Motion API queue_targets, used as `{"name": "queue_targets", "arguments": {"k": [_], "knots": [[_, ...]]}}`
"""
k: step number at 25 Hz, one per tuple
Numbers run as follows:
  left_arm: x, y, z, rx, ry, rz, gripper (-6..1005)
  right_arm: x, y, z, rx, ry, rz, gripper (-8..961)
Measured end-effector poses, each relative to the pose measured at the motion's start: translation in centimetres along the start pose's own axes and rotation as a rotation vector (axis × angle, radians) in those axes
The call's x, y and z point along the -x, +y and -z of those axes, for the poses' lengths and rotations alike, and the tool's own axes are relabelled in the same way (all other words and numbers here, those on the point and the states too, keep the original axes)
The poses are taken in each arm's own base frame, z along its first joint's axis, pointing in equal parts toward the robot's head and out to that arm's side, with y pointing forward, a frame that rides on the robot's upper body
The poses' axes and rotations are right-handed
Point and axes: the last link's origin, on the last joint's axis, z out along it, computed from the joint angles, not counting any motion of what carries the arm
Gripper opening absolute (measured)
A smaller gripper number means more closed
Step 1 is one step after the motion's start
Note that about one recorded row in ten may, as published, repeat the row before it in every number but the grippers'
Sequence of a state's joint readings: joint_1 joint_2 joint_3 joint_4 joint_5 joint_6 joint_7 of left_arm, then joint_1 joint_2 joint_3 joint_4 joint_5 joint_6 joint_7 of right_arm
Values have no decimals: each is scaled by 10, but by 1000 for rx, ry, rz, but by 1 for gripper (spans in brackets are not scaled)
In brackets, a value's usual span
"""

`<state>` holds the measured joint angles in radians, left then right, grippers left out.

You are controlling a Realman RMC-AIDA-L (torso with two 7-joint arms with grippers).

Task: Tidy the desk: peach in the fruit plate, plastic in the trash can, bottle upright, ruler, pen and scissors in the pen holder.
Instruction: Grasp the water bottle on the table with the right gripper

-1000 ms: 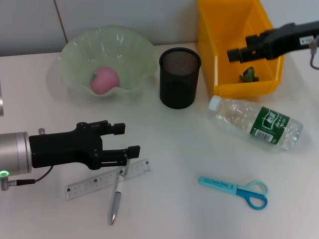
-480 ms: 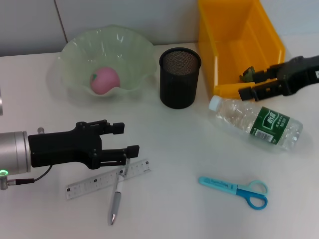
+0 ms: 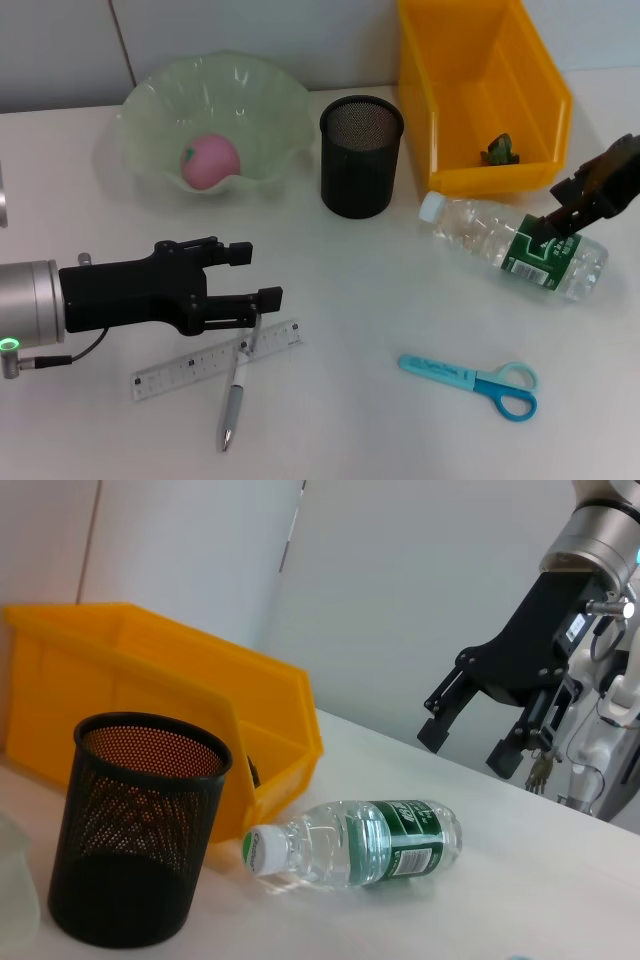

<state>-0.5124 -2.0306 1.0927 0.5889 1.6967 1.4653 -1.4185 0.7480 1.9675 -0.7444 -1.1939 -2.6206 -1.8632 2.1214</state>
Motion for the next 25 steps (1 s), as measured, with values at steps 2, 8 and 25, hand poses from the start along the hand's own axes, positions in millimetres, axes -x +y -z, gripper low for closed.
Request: {"name": "queue_targets", "arguments": {"k": [2, 8, 25], "knots": [[0, 0, 0, -1, 1, 9, 813, 5, -1, -1, -9, 30, 7, 793], [-1, -1, 2, -3, -4, 31, 812, 14, 0, -8, -46, 149, 47, 794], [-1, -3, 5, -15, 1, 51, 812, 29, -5, -41, -154, 295, 151, 794]]}}
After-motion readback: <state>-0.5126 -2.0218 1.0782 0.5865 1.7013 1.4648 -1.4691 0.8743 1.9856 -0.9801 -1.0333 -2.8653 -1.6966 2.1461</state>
